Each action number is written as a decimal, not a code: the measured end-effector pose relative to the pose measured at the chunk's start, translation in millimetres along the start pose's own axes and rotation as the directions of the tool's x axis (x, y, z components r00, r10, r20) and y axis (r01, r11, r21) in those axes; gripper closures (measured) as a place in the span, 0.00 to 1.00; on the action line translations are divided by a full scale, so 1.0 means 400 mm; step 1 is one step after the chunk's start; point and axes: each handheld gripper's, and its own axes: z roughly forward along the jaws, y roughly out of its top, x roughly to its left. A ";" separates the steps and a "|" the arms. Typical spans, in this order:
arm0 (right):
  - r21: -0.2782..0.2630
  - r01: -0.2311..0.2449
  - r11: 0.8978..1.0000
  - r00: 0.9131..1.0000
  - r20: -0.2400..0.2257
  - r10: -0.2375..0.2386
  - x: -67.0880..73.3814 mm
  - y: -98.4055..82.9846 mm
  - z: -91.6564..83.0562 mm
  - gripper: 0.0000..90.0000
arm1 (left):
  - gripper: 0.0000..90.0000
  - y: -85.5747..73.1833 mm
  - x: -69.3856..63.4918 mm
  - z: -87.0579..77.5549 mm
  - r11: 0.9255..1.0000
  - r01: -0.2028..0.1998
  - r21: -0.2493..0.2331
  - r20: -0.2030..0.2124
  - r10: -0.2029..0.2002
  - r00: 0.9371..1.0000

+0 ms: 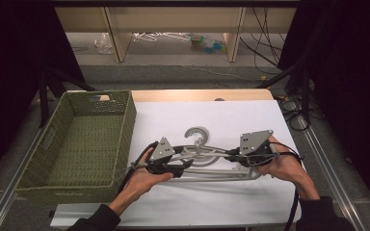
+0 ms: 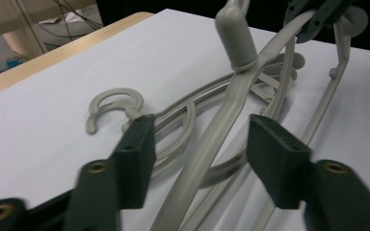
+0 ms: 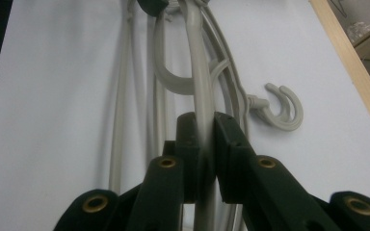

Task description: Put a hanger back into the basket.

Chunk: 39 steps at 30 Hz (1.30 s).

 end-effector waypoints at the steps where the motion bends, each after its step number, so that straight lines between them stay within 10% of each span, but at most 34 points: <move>1: 0.000 0.000 1.000 1.000 -0.003 0.000 0.001 0.002 -0.001 0.91 | 0.55 0.004 -0.001 0.002 1.000 -0.013 0.008 0.011 0.013 1.000; 19: -0.005 0.001 1.000 1.000 0.007 -0.001 0.007 0.013 -0.003 0.80 | 0.91 0.045 -0.051 -0.018 0.967 -0.231 0.103 0.104 0.221 0.970; 23: 0.001 -0.032 0.999 0.999 0.026 0.032 0.010 0.024 -0.004 0.69 | 0.91 0.050 -0.044 -0.033 0.965 -0.226 0.131 0.097 0.215 0.972; 27: -0.039 -0.136 0.990 0.988 0.071 0.139 0.012 0.040 -0.028 0.52 | 0.91 0.065 -0.026 -0.070 0.977 -0.141 0.159 0.059 0.133 0.989; 39: -0.134 -0.208 0.969 0.967 0.120 0.224 0.069 0.061 -0.086 0.42 | 0.91 0.135 -0.007 -0.191 0.973 -0.120 0.199 0.001 0.122 0.993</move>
